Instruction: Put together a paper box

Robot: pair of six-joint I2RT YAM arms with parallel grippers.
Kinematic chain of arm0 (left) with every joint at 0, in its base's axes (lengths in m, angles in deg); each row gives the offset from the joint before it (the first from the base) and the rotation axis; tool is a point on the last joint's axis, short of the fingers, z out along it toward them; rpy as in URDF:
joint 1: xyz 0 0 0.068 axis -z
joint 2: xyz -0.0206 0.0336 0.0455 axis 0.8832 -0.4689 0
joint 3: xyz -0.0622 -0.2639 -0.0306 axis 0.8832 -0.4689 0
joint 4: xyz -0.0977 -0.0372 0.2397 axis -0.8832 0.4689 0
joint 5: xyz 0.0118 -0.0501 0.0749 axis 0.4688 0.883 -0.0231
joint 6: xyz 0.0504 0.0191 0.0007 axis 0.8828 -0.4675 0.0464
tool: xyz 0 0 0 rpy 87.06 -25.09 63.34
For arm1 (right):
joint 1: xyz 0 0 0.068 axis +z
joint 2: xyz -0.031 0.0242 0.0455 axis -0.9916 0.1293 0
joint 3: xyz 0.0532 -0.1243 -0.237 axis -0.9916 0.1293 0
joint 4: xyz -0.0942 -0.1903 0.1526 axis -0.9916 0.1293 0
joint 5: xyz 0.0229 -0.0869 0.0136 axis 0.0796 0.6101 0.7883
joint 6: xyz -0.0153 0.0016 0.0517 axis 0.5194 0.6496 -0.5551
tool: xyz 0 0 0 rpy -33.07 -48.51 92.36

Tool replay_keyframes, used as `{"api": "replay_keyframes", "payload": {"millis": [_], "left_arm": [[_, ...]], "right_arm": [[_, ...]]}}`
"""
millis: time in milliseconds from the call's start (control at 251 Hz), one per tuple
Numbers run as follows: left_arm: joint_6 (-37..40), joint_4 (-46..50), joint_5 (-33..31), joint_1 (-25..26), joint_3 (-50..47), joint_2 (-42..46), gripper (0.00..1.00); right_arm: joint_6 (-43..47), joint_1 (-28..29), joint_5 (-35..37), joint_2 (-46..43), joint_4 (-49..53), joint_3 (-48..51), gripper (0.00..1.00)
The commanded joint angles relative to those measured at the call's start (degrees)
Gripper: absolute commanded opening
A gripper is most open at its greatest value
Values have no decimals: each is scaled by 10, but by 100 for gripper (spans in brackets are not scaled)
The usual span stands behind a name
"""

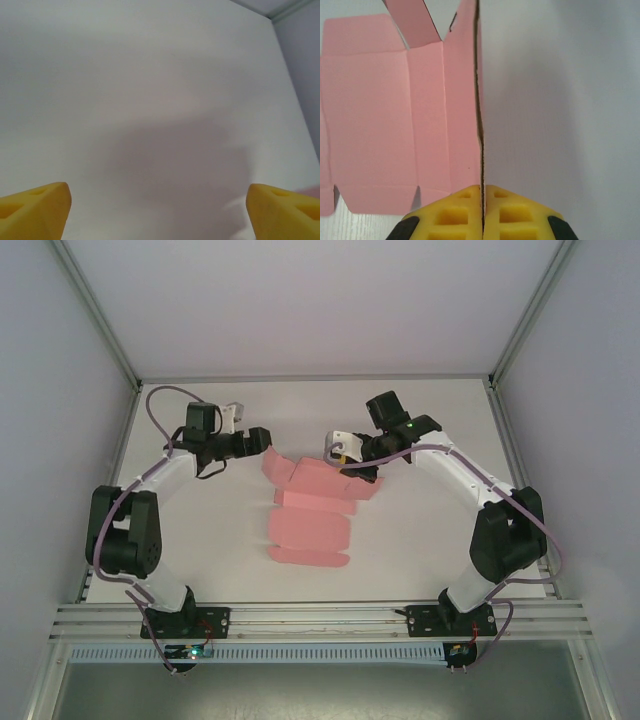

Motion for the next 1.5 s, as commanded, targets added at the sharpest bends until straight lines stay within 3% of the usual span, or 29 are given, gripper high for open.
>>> {"api": "replay_keyframes", "payload": {"millis": [0,152,367,718,878,1078,1209,1497], "left_arm": [[19,-45,89,20,-45,48,84],[18,-56,112,33,-85,97,70],[30,-56,112,44,-110,147,70],[53,-61,146,67,-132,167,60],[80,-31,104,93,-129,158,58],[44,-32,20,94,-143,154,56],[-2,-67,-53,92,-166,140,55],[-40,-118,-30,89,-155,53,46]], "right_arm": [[-32,-6,7,-2,-20,-15,0],[-41,-9,12,8,-17,-22,0],[-49,-11,13,16,-22,-25,0],[-50,-11,10,19,-20,-27,0],[-19,-12,0,20,-15,-19,0],[-13,41,159,-16,-151,63,0],[-7,43,196,-29,-234,102,0],[38,87,322,-42,-414,187,0]]}}
